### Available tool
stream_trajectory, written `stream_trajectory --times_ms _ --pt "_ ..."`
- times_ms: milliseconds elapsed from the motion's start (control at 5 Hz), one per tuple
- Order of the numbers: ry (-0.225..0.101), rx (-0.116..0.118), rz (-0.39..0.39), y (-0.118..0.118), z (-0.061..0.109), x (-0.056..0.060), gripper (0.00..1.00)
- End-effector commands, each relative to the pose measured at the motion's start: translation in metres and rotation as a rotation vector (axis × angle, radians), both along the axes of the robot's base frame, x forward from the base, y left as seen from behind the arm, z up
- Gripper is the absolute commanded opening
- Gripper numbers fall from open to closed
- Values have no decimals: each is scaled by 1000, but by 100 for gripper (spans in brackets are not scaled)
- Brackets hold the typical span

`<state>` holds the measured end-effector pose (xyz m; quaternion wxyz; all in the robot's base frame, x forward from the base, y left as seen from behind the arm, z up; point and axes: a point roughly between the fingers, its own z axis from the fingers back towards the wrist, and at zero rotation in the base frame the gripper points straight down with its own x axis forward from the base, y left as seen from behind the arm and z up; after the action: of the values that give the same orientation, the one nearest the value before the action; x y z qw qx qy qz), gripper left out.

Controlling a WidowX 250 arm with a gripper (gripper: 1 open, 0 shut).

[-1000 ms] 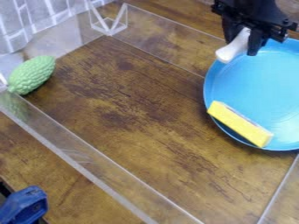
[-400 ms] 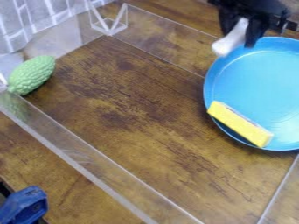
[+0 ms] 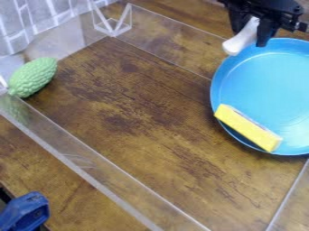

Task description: Put the white object in the blue tray

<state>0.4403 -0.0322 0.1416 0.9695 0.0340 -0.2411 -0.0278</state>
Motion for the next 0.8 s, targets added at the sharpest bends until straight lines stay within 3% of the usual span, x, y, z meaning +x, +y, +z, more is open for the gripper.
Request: stream_trajectory --times_ms 0,200,600 --pt "-89 -9 -11 8 27 5 0" --pt "-97 -16 -9 -2 20 2 100" --pt "-86 -21 2 -19 2 3 100"
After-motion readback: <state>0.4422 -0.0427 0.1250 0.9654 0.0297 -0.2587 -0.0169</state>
